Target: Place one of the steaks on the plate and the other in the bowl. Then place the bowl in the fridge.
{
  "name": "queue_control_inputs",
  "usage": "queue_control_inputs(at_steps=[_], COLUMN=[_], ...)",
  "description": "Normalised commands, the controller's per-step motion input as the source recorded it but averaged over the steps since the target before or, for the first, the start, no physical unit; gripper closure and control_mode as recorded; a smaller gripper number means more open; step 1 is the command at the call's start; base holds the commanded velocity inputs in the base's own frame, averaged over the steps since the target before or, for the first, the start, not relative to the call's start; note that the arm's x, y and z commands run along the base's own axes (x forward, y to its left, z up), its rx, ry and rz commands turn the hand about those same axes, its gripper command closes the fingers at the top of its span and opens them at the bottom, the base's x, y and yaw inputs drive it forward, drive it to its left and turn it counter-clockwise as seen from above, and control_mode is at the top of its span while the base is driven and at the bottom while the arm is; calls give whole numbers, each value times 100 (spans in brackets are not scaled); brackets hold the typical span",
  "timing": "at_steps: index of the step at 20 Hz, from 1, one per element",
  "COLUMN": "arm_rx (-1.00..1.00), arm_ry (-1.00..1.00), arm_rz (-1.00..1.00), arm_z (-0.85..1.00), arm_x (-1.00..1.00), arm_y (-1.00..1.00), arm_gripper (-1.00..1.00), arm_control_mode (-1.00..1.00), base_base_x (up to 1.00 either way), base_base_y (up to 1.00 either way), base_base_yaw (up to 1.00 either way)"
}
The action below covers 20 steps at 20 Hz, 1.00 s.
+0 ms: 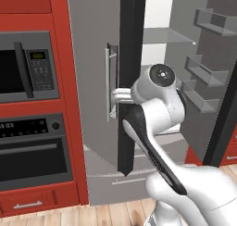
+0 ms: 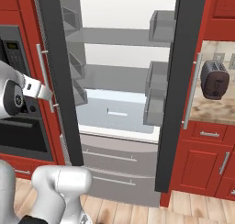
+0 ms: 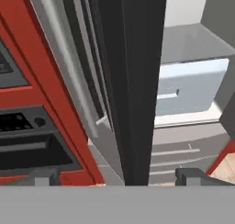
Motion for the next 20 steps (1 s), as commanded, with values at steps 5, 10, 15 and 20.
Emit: queue_control_inputs(at_steps=[5, 10, 15, 20], arm_rx=[29, 32, 33, 27], arm_ry=[2, 0, 1, 1], arm_rz=[-43, -29, -15, -5], arm_z=[0, 0, 7, 1], arm_x=[-53, -26, -1, 8], arm_y=[-87, -68, -74, -16], arm_gripper=[-100, -100, -100, 100], arm_control_mode=[-100, -100, -100, -100], base_base_x=[0, 0, 0, 0], base_base_y=[0, 0, 0, 0], base_base_yaw=[0, 0, 0, 0])
